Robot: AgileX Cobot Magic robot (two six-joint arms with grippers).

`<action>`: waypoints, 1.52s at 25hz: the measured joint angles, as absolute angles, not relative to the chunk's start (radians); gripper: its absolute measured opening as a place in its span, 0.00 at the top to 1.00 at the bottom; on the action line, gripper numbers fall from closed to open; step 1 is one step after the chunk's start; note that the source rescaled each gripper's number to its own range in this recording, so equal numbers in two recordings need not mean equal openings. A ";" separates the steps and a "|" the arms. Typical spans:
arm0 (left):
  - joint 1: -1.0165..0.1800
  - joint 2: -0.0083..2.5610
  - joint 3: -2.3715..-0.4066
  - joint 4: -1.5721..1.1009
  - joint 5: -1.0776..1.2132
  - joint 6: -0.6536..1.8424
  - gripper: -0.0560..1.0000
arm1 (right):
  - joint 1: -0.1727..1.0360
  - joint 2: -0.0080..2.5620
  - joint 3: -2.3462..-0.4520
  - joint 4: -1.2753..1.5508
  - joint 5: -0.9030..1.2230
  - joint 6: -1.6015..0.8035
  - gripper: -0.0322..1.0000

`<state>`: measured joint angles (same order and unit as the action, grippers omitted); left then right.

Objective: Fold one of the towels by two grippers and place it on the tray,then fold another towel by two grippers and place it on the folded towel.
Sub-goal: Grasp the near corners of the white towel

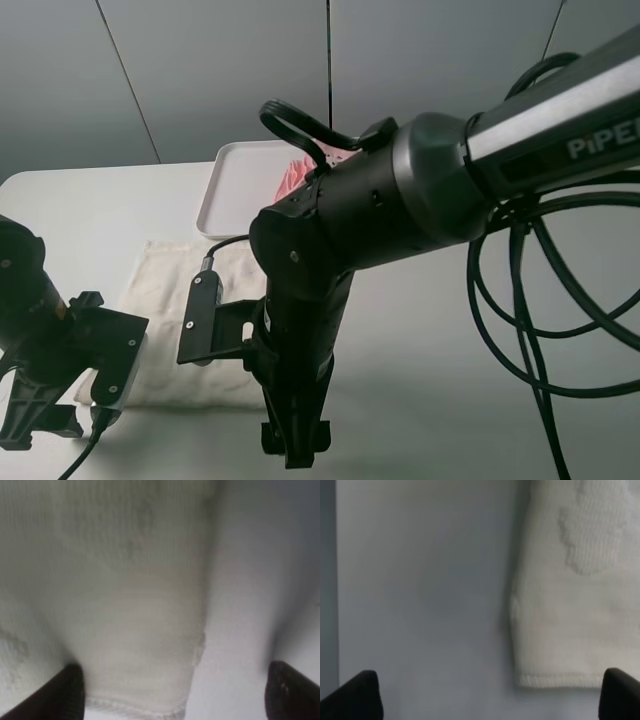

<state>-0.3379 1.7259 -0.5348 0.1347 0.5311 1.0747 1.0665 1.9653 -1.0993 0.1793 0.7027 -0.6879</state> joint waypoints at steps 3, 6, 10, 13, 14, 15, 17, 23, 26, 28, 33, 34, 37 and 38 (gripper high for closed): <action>-0.338 1.730 -0.535 0.135 0.531 1.075 0.00 | 1.066 1.980 -1.111 0.157 0.698 -0.672 0.06; -0.338 1.732 -0.537 0.135 0.531 1.075 0.00 | 1.066 1.997 -1.139 0.147 0.692 -0.661 0.06; -0.338 1.732 -0.537 0.135 0.531 1.075 0.00 | 1.066 2.026 -1.159 0.144 0.690 -0.647 0.06; -0.338 1.732 -0.537 0.135 0.531 1.075 0.00 | 1.066 2.041 -1.161 0.142 0.705 -0.647 0.06; -0.338 1.732 -0.537 0.135 0.531 1.075 0.00 | 1.066 2.043 -1.161 0.142 0.706 -0.645 0.06; -0.338 1.732 -0.537 0.135 0.531 1.075 0.00 | 1.066 2.045 -1.161 0.142 0.706 -0.645 0.06; -0.338 1.732 -0.537 0.135 0.531 1.075 0.00 | 1.066 2.054 -1.161 0.142 0.706 -0.645 0.07; -0.338 1.732 -0.537 0.135 0.533 1.075 0.00 | 1.066 2.088 -1.164 0.134 0.709 -0.630 0.12; -0.339 1.732 -0.537 0.145 0.533 1.057 0.00 | 1.066 2.092 -1.170 0.126 0.711 -0.624 0.13; -0.339 1.732 -0.537 0.148 0.533 1.053 0.00 | 1.066 2.094 -1.173 0.123 0.711 -0.624 0.14; -0.339 1.732 -0.537 0.150 0.533 1.051 0.00 | 1.066 2.098 -1.173 0.099 0.704 -0.597 0.25; -0.339 1.732 -0.537 0.151 0.533 1.051 0.00 | 1.066 2.100 -1.173 0.091 0.697 -0.593 0.30; -0.339 1.732 -0.537 0.151 0.533 1.051 0.00 | 1.066 2.101 -1.174 0.078 0.687 -0.576 0.46; -0.339 1.732 -0.537 0.151 0.533 1.051 0.00 | 1.066 2.102 -1.175 0.070 0.687 -0.564 0.53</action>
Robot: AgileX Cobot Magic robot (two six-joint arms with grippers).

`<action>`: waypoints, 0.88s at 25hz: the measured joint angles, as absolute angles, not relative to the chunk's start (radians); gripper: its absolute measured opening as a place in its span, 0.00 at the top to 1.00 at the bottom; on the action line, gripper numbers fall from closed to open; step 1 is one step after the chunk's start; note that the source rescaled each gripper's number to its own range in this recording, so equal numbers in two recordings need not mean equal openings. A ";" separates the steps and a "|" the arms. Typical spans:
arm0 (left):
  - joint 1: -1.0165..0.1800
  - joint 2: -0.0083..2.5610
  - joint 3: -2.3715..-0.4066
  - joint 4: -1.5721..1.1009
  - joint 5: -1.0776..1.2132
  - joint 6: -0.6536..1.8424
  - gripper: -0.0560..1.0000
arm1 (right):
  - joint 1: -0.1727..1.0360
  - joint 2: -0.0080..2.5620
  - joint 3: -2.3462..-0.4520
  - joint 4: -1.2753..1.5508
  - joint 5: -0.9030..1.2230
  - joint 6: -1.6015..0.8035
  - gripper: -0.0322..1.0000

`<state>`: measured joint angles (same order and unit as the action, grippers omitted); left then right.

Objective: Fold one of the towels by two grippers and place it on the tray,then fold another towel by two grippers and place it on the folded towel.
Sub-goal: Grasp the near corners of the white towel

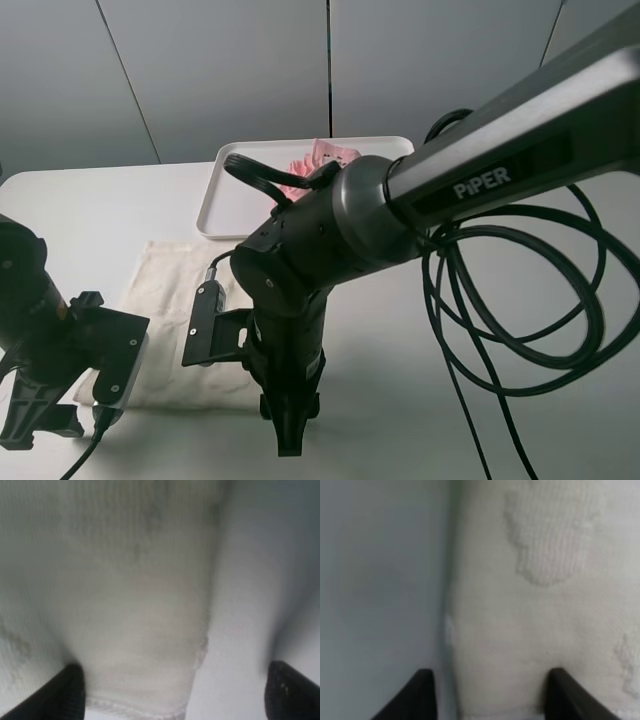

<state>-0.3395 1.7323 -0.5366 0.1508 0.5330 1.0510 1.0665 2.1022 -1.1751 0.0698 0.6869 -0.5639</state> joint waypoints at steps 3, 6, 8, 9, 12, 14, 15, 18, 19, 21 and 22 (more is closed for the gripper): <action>-0.339 1.732 -0.537 0.152 0.533 1.051 0.00 | 1.066 2.103 -1.177 0.035 0.678 -0.499 0.77; -0.339 1.732 -0.537 0.152 0.533 1.051 0.00 | 1.066 2.103 -1.178 -0.013 0.677 -0.413 0.96; -0.339 1.732 -0.537 0.152 0.533 1.051 0.00 | 1.066 2.103 -1.178 -0.028 0.677 -0.383 0.97; -0.339 1.732 -0.537 0.152 0.533 1.051 0.00 | 1.067 2.103 -1.178 -0.032 0.677 -0.373 0.97; -0.339 1.733 -0.537 0.152 0.533 1.049 0.00 | 1.067 2.103 -1.178 -0.036 0.679 -0.366 0.97; -0.339 1.733 -0.537 0.152 0.527 1.034 0.01 | 1.067 2.103 -1.178 -0.036 0.679 -0.363 0.97; -0.339 1.733 -0.537 0.154 0.521 1.030 0.03 | 1.067 2.103 -1.178 -0.036 0.679 -0.363 0.97; -0.339 1.737 -0.537 0.171 0.495 1.018 0.23 | 1.067 2.103 -1.178 -0.036 0.680 -0.361 0.97; -0.339 1.737 -0.537 0.178 0.483 1.009 0.33 | 1.067 2.103 -1.178 -0.036 0.680 -0.361 0.97; -0.339 1.739 -0.537 0.198 0.470 1.000 0.52 | 1.067 2.103 -1.178 -0.036 0.680 -0.361 0.97; -0.339 1.742 -0.537 0.203 0.465 0.998 0.61 | 1.067 2.103 -1.178 -0.036 0.680 -0.361 0.97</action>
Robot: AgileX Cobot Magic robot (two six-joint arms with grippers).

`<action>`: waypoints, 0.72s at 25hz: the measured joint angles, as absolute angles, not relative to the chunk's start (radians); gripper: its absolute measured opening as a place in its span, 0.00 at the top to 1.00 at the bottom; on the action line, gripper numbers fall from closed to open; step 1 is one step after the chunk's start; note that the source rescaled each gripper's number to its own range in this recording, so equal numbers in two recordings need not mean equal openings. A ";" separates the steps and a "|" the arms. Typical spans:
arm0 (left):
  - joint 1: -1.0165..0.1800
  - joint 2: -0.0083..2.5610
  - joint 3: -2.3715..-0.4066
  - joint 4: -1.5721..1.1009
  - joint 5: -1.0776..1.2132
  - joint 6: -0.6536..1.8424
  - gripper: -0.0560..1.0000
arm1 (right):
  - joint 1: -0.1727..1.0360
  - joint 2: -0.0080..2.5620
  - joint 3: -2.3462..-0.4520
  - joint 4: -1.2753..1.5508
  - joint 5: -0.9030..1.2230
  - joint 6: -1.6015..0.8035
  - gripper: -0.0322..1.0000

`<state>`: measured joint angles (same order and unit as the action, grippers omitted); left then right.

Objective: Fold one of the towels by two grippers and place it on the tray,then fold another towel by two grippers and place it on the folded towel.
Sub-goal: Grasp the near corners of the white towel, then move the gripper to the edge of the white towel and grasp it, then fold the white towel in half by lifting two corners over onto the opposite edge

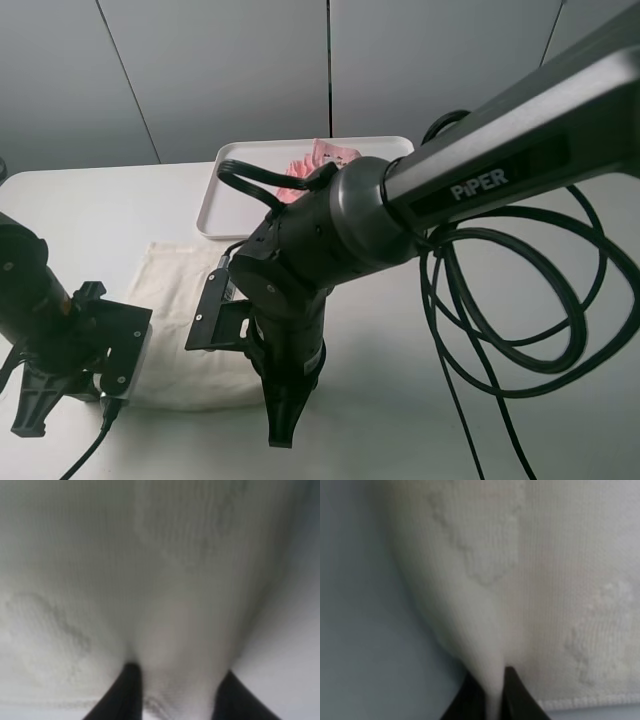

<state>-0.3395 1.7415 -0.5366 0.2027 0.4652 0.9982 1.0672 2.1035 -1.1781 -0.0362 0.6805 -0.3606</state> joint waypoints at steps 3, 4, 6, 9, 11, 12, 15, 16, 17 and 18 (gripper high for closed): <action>-0.339 1.742 -0.538 0.213 0.463 0.998 0.87 | 1.067 2.103 -1.178 -0.034 0.680 -0.359 0.97; -0.339 1.742 -0.538 0.216 0.463 0.998 0.91 | 1.067 2.103 -1.178 -0.034 0.680 -0.357 0.97; -0.339 1.742 -0.538 0.218 0.463 0.998 0.93 | 1.067 2.103 -1.178 -0.034 0.680 -0.348 0.97; -0.339 1.729 -0.538 0.220 0.467 0.997 0.93 | 1.067 2.102 -1.178 -0.034 0.680 -0.330 0.97; -0.339 1.706 -0.535 0.218 0.483 0.994 0.93 | 1.067 2.095 -1.178 -0.034 0.683 -0.325 0.97; -0.339 1.686 -0.535 0.218 0.487 0.991 0.93 | 1.067 2.089 -1.178 -0.034 0.688 -0.322 0.97; -0.339 1.626 -0.533 0.224 0.493 0.948 0.93 | 1.067 2.041 -1.174 -0.034 0.705 -0.317 0.97; -0.339 1.605 -0.533 0.226 0.496 0.929 0.93 | 1.067 2.025 -1.174 -0.034 0.711 -0.315 0.97; -0.339 1.588 -0.533 0.226 0.496 0.911 0.93 | 1.067 2.005 -1.174 -0.034 0.719 -0.313 0.97; -0.339 1.568 -0.533 0.229 0.496 0.892 0.93 | 1.067 1.984 -1.174 -0.038 0.727 -0.311 0.97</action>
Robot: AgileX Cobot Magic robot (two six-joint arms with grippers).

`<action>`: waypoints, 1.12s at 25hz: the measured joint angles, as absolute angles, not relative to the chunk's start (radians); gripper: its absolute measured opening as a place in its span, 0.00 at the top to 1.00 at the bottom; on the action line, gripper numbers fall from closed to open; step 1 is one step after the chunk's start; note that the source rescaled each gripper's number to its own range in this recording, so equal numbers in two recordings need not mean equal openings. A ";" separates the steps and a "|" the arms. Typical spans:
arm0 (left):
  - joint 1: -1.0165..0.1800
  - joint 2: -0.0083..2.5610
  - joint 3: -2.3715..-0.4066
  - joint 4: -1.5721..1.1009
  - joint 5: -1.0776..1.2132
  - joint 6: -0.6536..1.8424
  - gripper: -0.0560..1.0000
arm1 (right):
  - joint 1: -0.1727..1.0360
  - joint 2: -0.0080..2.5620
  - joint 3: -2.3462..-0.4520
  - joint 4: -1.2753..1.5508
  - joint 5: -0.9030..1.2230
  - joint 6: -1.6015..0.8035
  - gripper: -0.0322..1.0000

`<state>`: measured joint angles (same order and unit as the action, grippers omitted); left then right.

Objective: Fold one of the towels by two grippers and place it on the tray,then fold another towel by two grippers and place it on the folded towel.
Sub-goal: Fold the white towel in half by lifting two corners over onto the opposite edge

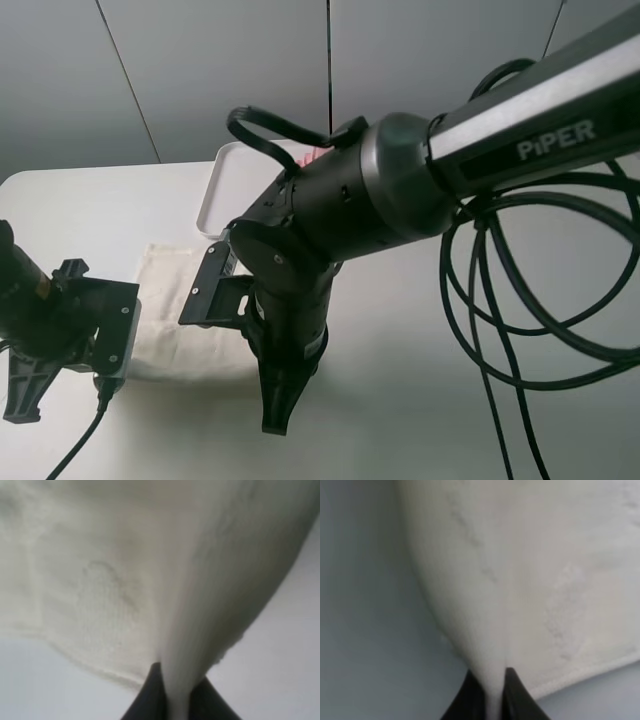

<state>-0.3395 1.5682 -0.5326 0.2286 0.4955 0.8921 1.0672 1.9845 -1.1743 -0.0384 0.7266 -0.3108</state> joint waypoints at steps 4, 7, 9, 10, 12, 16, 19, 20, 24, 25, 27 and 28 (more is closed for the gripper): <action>-0.339 1.493 -0.533 0.231 0.496 0.807 0.93 | 1.067 1.910 -1.174 -0.082 0.743 -0.259 0.97; -0.339 1.446 -0.533 0.233 0.484 0.743 0.93 | 1.058 1.871 -1.174 -0.125 0.749 -0.185 0.97; -0.339 1.424 -0.533 0.233 0.463 0.694 0.93 | 1.040 1.860 -1.174 -0.139 0.749 -0.131 0.97; -0.339 1.416 -0.533 0.233 0.451 0.662 0.93 | 1.031 1.858 -1.174 -0.143 0.751 -0.102 0.97; -0.339 1.411 -0.535 0.233 0.423 0.599 0.93 | 1.003 1.858 -1.174 -0.143 0.751 -0.050 0.97; -0.339 1.413 -0.571 0.233 0.394 0.517 0.93 | 0.954 1.858 -1.174 -0.147 0.734 0.027 0.97; -0.339 1.428 -0.583 0.233 0.383 0.489 0.93 | 0.929 1.858 -1.174 -0.147 0.702 0.054 0.97; -0.339 1.437 -0.583 0.237 0.380 0.475 0.93 | 0.926 1.858 -1.174 -0.147 0.691 0.062 0.97; -0.339 1.485 -0.583 0.245 0.369 0.438 0.93 | 0.898 1.858 -1.174 -0.147 0.635 0.082 0.97; -0.339 1.499 -0.583 0.253 0.367 0.417 0.93 | 0.894 1.858 -1.174 -0.147 0.624 0.084 0.97; -0.339 1.522 -0.583 0.285 0.353 0.360 0.93 | 0.884 1.860 -1.174 -0.147 0.609 0.087 0.97; -0.339 1.532 -0.583 0.305 0.344 0.326 0.93 | 0.883 1.867 -1.174 -0.147 0.605 0.090 0.97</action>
<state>-0.3395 1.5316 -0.5833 0.3053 0.3441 0.3262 0.8832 1.8670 -1.1737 -0.1475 0.6047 0.0897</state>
